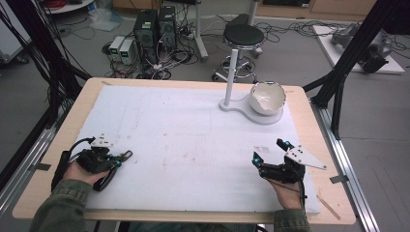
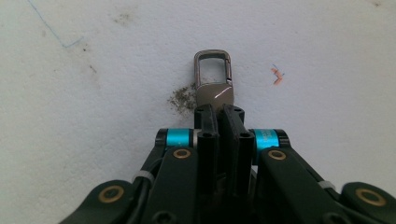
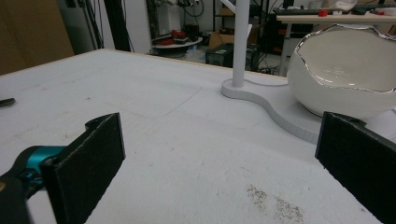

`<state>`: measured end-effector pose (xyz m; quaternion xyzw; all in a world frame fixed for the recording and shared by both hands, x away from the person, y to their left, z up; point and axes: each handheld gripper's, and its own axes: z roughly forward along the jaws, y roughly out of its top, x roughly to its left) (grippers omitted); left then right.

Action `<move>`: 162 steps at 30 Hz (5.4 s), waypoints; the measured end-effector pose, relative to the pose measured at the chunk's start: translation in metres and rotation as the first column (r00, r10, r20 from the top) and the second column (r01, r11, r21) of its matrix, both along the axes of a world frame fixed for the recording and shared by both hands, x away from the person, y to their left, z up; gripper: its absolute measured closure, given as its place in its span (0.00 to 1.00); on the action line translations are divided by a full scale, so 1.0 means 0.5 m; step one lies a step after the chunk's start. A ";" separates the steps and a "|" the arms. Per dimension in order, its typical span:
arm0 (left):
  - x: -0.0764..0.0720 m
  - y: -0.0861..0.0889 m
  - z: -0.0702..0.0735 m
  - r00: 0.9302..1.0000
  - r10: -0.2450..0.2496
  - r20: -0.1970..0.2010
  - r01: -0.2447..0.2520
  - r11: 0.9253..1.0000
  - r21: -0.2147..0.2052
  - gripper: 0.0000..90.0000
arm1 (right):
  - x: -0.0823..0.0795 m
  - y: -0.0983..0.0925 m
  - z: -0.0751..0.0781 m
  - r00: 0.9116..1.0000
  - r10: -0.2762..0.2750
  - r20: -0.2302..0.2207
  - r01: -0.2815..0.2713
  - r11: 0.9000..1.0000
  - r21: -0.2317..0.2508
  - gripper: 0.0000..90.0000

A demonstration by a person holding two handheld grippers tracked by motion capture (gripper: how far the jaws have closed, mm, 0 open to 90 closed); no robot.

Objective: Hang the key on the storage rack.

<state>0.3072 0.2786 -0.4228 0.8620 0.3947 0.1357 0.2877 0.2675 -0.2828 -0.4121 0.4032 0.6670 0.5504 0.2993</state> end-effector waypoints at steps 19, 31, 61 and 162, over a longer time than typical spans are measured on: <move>-0.016 -0.003 0.005 0.998 -0.002 0.069 0.002 1.000 0.002 0.98 | -0.001 -0.001 0.002 1.000 0.002 0.007 -0.002 1.000 0.003 0.00; -0.016 -0.016 0.061 0.993 -0.020 0.114 0.025 0.999 -0.041 0.98 | -0.001 -0.002 0.002 1.000 -0.001 0.006 0.001 1.000 0.009 0.00; 0.066 -0.122 0.206 0.966 -0.098 0.240 0.126 0.987 -0.104 0.97 | 0.002 -0.029 0.001 1.000 -0.019 -0.001 0.019 0.997 0.069 0.00; 0.372 -0.590 0.387 0.909 -0.280 0.309 0.320 0.943 -0.089 0.97 | 0.002 -0.064 -0.015 0.997 0.026 -0.068 -0.017 0.990 0.140 0.00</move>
